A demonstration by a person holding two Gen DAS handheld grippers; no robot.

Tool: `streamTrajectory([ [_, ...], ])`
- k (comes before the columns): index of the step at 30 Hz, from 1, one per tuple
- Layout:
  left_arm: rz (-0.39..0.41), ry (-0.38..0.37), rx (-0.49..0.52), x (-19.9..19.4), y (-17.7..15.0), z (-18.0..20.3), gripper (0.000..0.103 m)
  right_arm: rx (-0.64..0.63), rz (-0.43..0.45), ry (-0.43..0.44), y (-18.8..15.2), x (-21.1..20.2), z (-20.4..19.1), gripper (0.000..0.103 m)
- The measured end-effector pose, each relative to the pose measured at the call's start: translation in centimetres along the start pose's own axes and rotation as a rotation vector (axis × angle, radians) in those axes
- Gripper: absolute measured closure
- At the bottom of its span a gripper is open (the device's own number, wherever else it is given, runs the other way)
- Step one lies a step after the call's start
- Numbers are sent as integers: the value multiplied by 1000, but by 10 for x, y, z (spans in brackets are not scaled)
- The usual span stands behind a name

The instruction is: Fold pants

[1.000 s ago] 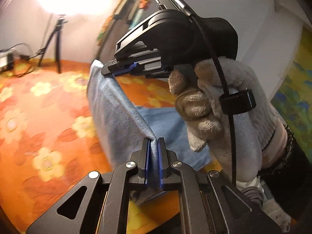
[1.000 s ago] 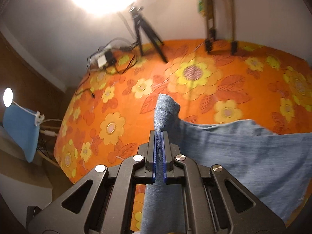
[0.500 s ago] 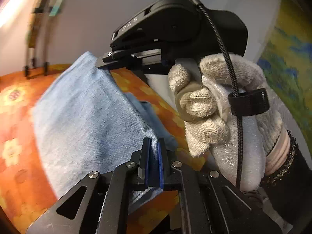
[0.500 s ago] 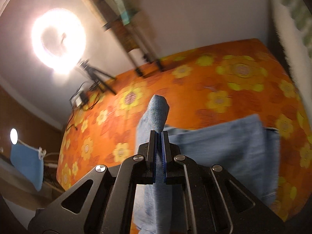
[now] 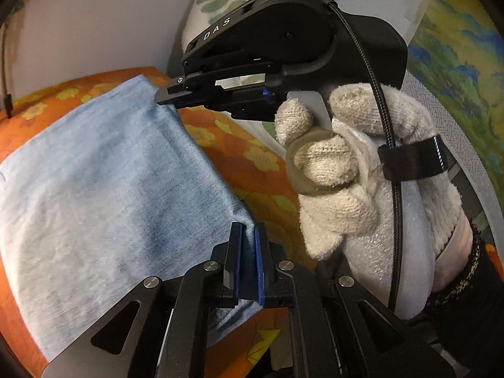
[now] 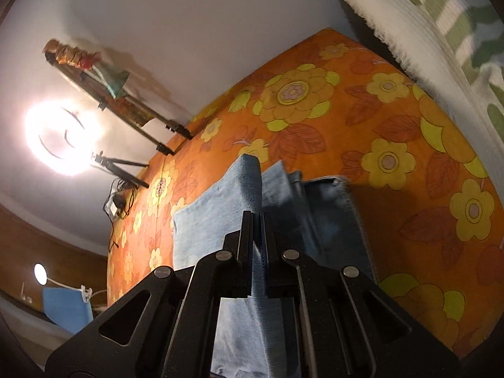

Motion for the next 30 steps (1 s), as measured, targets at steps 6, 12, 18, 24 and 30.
streamTrajectory([
  [6, -23, -11, 2, 13, -3, 3, 97, 10, 5, -21, 3, 3, 19, 101],
  [12, -47, -37, 14, 24, -8, 2, 97, 90, 56, 23, 26, -12, 47, 103],
  [18, -70, -55, 61, 24, -12, 19, 97, -31, 58, -7, 23, -16, 27, 102],
  [24, -56, -37, 59, -8, -18, 22, 95, -123, 4, -65, 4, 1, 14, 85],
  [30, -27, 29, 28, -47, -34, -5, 82, -162, -1, -98, -18, -6, 15, 67],
])
Point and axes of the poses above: each gripper's, at about its wrist camera, not at the fingertips, and x roughly the way its jaws point, z to its right, y to its top, the point moved 6 cm from there along x, roughly the way its jaws point, and after that the axes turned 11 degrees about -y, right-handed, at the moved point
